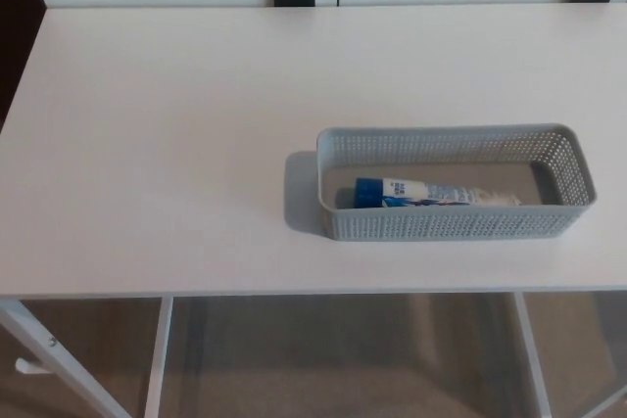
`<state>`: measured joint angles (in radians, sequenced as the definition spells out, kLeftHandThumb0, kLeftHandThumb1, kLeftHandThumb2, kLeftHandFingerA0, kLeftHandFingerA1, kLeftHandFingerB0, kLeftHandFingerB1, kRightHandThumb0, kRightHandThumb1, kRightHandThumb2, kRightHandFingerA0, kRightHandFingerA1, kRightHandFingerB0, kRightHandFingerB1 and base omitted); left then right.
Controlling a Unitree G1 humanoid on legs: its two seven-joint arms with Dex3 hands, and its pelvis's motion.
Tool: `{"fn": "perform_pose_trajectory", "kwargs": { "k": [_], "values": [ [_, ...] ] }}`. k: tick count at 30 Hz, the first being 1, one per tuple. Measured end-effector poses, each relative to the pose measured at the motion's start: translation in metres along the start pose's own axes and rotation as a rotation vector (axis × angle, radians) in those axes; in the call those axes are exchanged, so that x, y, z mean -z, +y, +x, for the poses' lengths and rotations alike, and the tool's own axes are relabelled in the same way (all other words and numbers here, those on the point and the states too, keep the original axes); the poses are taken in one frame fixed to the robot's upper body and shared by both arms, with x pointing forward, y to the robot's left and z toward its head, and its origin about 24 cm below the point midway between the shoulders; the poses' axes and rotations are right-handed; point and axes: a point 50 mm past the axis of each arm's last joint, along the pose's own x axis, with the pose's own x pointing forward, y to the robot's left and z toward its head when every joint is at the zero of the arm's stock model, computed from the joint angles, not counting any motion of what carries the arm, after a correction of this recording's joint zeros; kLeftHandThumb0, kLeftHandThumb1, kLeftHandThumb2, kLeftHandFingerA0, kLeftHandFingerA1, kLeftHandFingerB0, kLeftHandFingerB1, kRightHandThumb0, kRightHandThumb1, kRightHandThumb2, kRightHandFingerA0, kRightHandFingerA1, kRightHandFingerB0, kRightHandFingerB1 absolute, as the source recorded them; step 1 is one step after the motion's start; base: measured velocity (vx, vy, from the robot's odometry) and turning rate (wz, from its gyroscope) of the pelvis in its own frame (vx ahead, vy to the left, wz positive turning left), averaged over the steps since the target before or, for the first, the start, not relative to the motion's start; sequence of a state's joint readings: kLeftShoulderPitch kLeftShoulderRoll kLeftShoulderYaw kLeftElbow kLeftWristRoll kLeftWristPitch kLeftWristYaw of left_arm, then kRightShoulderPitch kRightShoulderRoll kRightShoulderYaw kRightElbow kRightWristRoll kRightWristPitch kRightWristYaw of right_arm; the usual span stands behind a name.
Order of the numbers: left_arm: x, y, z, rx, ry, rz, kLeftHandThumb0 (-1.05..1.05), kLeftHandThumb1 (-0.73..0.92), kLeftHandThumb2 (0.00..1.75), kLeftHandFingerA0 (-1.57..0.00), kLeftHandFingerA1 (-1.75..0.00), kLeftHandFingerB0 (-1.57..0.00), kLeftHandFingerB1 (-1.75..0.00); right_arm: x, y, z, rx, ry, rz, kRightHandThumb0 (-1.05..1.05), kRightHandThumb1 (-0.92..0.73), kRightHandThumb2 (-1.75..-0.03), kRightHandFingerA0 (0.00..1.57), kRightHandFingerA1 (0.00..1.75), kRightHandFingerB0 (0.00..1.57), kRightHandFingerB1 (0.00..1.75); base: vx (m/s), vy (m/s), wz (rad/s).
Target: The robot walks towards a table in front, picks a shampoo with left hand and puts it in a small grey container
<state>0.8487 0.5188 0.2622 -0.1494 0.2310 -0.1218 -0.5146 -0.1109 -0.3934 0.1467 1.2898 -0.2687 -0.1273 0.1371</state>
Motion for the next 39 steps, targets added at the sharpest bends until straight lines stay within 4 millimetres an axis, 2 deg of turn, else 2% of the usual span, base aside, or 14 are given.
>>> {"fn": "perform_pose_trajectory", "kwargs": {
  "k": [2, 8, 10, 13, 14, 19, 22, 23, 24, 28, 30, 32, 33, 39],
  "values": [
    [0.012, -0.003, 0.005, 0.035, 0.040, -0.002, -0.19, 0.61, 0.59, -0.73, -0.42, -0.86, -0.46, 0.001, 0.000, 0.000, 0.003, 0.002, 0.007, -0.27, -0.72, -0.61, 0.62, 0.42, 0.49, 0.37, 0.00, 0.000, 0.00],
    [0.037, -0.018, 0.032, 0.131, 0.139, -0.004, -0.32, 0.57, 0.58, -0.72, -0.50, -0.86, -0.47, 0.004, 0.000, -0.001, 0.008, 0.008, 0.021, -0.27, -0.72, -0.61, 0.63, 0.43, 0.48, 0.37, 0.00, 0.000, 0.00],
    [0.042, -0.021, 0.041, 0.156, 0.163, 0.004, -0.24, 0.65, 0.60, -0.55, -0.53, -0.49, -0.40, 0.004, -0.001, -0.001, 0.012, 0.008, 0.027, -0.28, -0.72, -0.61, 0.64, 0.42, 0.49, 0.37, 0.00, 0.000, 0.00],
    [0.048, -0.023, 0.056, 0.187, 0.203, 0.034, -0.21, 0.66, 0.59, -0.41, -0.54, -0.28, -0.33, 0.004, -0.002, -0.001, 0.020, 0.009, 0.034, -0.29, -0.73, -0.62, 0.64, 0.43, 0.50, 0.38, 0.00, 0.000, 0.00],
    [0.050, -0.023, 0.061, 0.191, 0.219, 0.042, -0.26, 0.58, 0.57, -0.58, -0.89, -0.09, -0.27, 0.005, -0.002, -0.001, 0.022, 0.012, 0.036, -0.28, -0.73, -0.61, 0.62, 0.43, 0.47, 0.37, 0.00, 0.000, 0.00],
    [0.054, -0.011, 0.084, 0.146, 0.266, 0.030, -0.15, 0.64, 0.64, -0.51, -0.64, -0.27, -0.32, 0.010, 0.000, -0.002, 0.027, 0.026, 0.044, -0.28, -0.74, -0.62, 0.59, 0.42, 0.48, 0.37, 0.00, 0.000, 0.00],
    [0.053, -0.006, 0.099, 0.083, 0.284, -0.047, -0.30, 0.64, 0.59, -0.45, -0.55, -0.30, -0.32, 0.013, 0.002, -0.002, 0.026, 0.033, 0.046, -0.28, -0.74, -0.62, 0.60, 0.42, 0.47, 0.37, 0.00, 0.000, 0.00],
    [0.054, -0.007, 0.103, 0.068, 0.294, -0.074, -0.30, 0.64, 0.59, -0.45, -0.55, -0.30, -0.32, 0.014, 0.003, -0.003, 0.025, 0.036, 0.047, -0.28, -0.74, -0.62, 0.60, 0.42, 0.47, 0.37, 0.00, 0.000, 0.00],
    [0.055, -0.008, 0.106, 0.056, 0.307, -0.100, -0.43, 0.66, 0.60, -0.69, -0.59, -0.37, -0.34, 0.016, 0.004, -0.003, 0.023, 0.040, 0.048, -0.28, -0.71, -0.61, 0.63, 0.43, 0.48, 0.37, 0.00, 0.000, 0.00],
    [0.062, -0.017, 0.115, 0.044, 0.385, -0.157, -0.25, 0.59, 0.58, -0.58, -0.53, -0.41, -0.34, 0.021, 0.006, -0.004, 0.028, 0.050, 0.061, -0.29, -0.71, -0.61, 0.63, 0.44, 0.48, 0.38, 0.00, 0.000, 0.00],
    [0.067, -0.019, 0.116, 0.020, 0.429, -0.202, -0.35, 0.48, 0.83, -0.49, -0.63, -0.36, -0.50, 0.020, 0.004, -0.004, 0.043, 0.044, 0.079, -0.26, -0.71, -0.61, 0.58, 0.42, 0.43, 0.36, 0.00, 0.000, 0.00],
    [0.069, -0.015, 0.117, -0.031, 0.447, -0.252, -0.35, 0.48, 0.83, -0.49, -0.63, -0.36, -0.50, 0.015, 0.000, -0.003, 0.058, 0.031, 0.087, -0.26, -0.71, -0.61, 0.58, 0.42, 0.43, 0.36, 0.00, 0.000, 0.00],
    [0.069, -0.011, 0.118, -0.064, 0.451, -0.277, -0.26, 0.61, 0.60, -0.61, -0.62, -0.43, -0.35, 0.010, -0.003, -0.002, 0.069, 0.021, 0.092, -0.27, -0.73, -0.61, 0.59, 0.41, 0.43, 0.36, 0.00, 0.000, 0.00],
    [0.065, -0.001, 0.122, -0.182, 0.446, -0.369, -0.19, 0.75, 0.63, -0.53, -0.53, -0.43, -0.34, 0.000, -0.013, -0.001, 0.111, -0.002, 0.133, -0.36, -0.62, -0.74, 0.54, 0.49, 0.37, 0.42, 0.00, 0.000, 0.00]
  ]
}}
